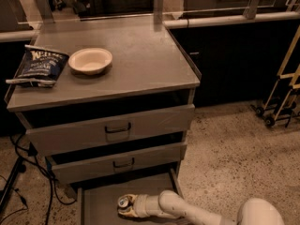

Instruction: Pick redbull can from bottom drawer and place on counter

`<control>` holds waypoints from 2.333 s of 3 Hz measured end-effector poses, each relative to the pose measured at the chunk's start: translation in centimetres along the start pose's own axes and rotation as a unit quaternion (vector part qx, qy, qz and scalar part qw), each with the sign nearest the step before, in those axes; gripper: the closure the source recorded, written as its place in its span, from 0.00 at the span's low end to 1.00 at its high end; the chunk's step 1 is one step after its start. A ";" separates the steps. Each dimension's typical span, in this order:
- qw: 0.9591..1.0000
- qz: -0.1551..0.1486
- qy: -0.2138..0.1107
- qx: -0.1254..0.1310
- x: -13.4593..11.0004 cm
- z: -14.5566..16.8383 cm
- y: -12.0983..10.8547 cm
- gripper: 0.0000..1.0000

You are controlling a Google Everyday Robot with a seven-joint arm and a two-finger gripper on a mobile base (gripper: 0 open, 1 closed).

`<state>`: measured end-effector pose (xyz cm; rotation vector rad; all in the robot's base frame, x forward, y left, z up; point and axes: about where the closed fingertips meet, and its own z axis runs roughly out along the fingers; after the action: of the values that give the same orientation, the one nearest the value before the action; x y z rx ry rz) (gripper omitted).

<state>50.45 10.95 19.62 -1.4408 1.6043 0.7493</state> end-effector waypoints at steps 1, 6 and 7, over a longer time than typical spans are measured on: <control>1.000 0.004 -0.004 0.004 -2.3 -2.2 -0.3 1.00; 0.998 -0.040 0.008 0.048 -12.6 -12.0 -4.5 1.00; 0.998 -0.027 0.007 0.057 -13.8 -13.3 -5.7 1.00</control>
Offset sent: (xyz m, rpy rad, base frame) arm 0.0096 -0.0330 0.1075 -0.0097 -0.0304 -0.0238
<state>53.48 5.27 38.59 -1.4043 1.5870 0.6067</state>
